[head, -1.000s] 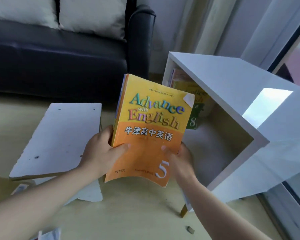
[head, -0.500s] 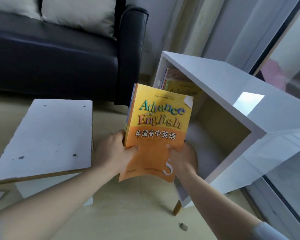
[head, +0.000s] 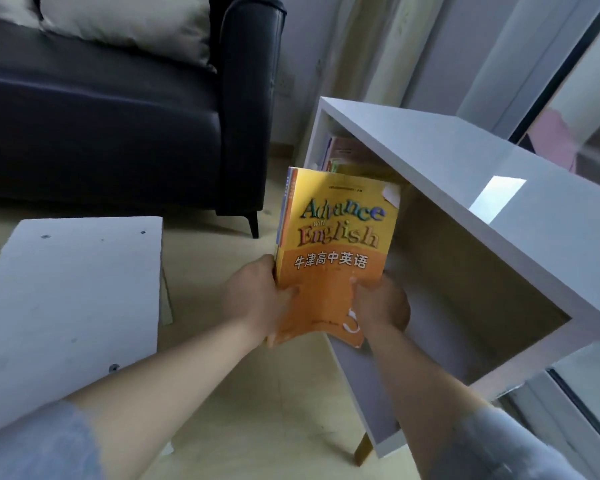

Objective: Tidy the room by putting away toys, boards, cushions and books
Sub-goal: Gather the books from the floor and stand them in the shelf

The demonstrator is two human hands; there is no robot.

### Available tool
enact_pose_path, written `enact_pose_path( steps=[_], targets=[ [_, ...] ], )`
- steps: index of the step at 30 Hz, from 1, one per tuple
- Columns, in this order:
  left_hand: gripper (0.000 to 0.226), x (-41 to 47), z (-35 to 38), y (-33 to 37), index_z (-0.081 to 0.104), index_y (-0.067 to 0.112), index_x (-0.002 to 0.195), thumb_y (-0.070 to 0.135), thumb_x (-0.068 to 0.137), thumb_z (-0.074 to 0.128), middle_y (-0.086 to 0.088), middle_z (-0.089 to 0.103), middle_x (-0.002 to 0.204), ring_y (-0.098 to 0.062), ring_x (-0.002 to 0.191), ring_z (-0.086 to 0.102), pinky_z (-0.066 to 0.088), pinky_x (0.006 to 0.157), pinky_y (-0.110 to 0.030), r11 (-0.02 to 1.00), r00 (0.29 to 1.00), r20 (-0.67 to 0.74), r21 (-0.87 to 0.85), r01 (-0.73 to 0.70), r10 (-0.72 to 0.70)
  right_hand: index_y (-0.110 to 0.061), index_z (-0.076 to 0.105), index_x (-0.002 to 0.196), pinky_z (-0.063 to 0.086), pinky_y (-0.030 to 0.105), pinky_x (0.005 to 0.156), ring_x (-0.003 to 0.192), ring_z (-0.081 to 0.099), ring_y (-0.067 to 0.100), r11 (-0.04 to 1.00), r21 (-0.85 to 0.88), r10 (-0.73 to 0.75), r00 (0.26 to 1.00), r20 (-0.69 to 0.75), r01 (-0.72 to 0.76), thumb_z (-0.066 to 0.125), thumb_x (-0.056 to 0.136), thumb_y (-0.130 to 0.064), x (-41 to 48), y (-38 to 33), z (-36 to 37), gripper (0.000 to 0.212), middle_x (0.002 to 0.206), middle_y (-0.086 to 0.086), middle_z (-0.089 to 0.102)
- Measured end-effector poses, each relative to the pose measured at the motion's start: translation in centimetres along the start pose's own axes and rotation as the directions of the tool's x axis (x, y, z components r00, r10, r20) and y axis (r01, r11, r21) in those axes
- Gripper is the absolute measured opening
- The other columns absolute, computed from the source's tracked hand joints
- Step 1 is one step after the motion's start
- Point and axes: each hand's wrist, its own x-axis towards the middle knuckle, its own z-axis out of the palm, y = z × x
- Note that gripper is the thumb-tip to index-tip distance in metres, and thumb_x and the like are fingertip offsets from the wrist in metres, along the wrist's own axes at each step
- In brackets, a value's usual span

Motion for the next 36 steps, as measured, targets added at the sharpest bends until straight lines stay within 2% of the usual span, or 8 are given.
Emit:
enact_pose_path(
  steps=[5,9,15,24,28,31,33,36],
  targets=[
    [0.031,3.9,3.5,0.7,0.062,0.019,0.1,0.035,0.075,0.068,-0.001,0.068,0.092,-0.025,0.086,0.063,0.05,0.068,-0.033,0.999,0.999,0.007,0.01,-0.053,0.053,-0.01,0.063,0.113,0.041,0.035,0.086,0.111,0.058,0.034,0.974,0.217,0.107,0.979,-0.172,-0.068,0.065,0.089,-0.031,2.9,1.4,3.1,0.032,0.118,0.014,0.065],
    [0.034,6.0,6.8,0.7,0.061,0.02,0.103,0.039,0.076,0.07,-0.001,0.068,0.097,-0.025,0.091,0.063,0.052,0.074,-0.037,0.999,0.998,0.036,0.01,-0.053,0.053,-0.011,0.061,0.115,0.04,0.038,0.092,0.111,0.058,0.034,0.935,0.331,0.209,0.954,-0.216,-0.13,0.064,0.089,-0.026,5.4,2.2,5.1,0.03,0.118,0.014,0.066],
    [0.03,8.9,9.0,0.1,0.061,0.018,0.111,0.025,0.082,0.067,-0.001,0.068,0.1,-0.024,0.076,0.068,0.057,0.069,-0.04,0.979,0.989,0.098,-0.182,-0.094,0.113,-0.006,0.057,0.123,0.038,0.034,0.089,0.115,0.056,0.033,0.914,0.402,0.195,0.932,-0.307,-0.059,0.064,0.089,-0.019,9.2,1.7,6.4,0.037,0.123,0.016,0.063],
    [0.016,11.9,9.1,0.8,0.058,0.004,0.106,0.011,0.092,0.056,-0.011,0.062,0.106,-0.024,0.061,0.07,0.059,0.057,-0.034,0.943,0.971,0.185,-0.322,-0.083,0.149,-0.005,0.059,0.118,0.043,0.032,0.09,0.112,0.058,0.032,0.883,0.464,0.187,0.961,-0.204,-0.074,0.068,0.087,-0.022,13.3,2.8,7.7,0.037,0.12,0.013,0.064],
    [0.015,12.3,9.0,0.6,0.057,0.007,0.107,0.012,0.093,0.055,-0.009,0.058,0.111,-0.023,0.063,0.069,0.058,0.053,-0.027,0.939,0.965,0.21,-0.335,-0.081,0.159,-0.009,0.058,0.116,0.053,0.049,0.087,0.101,0.065,0.034,0.813,0.578,0.201,0.964,-0.175,-0.064,0.07,0.085,-0.022,13.3,3.0,8.6,0.036,0.114,0.011,0.066],
    [0.016,12.3,8.9,0.4,0.057,0.008,0.108,0.014,0.094,0.054,-0.006,0.059,0.11,-0.021,0.062,0.069,0.059,0.058,-0.034,0.942,0.963,0.211,-0.322,-0.092,0.166,-0.004,0.046,0.131,0.049,0.033,0.084,0.111,0.061,0.033,0.785,0.602,0.245,0.966,-0.086,-0.146,0.07,0.086,-0.028,12.4,3.6,9.1,0.056,0.126,0.015,0.059],
    [0.016,12.3,9.0,0.4,0.057,0.009,0.109,0.016,0.094,0.053,-0.005,0.059,0.11,-0.02,0.062,0.069,0.059,0.058,-0.033,0.944,0.965,0.198,-0.314,-0.101,0.17,-0.003,0.036,0.14,0.047,0.035,0.086,0.119,0.055,0.035,0.764,0.601,0.331,0.942,-0.052,-0.235,0.073,0.083,-0.034,11.5,4.0,10.0,0.075,0.137,0.019,0.049],
    [0.016,12.1,9.1,0.4,0.057,0.011,0.109,0.016,0.095,0.053,-0.005,0.058,0.11,-0.021,0.07,0.068,0.058,0.055,-0.026,0.943,0.968,0.185,-0.316,-0.106,0.171,-0.001,0.042,0.133,0.047,0.033,0.079,0.113,0.059,0.037,0.743,0.609,0.389,0.92,-0.056,-0.277,0.076,0.078,-0.037,10.7,4.1,11.1,0.074,0.131,0.02,0.052]
  ],
)
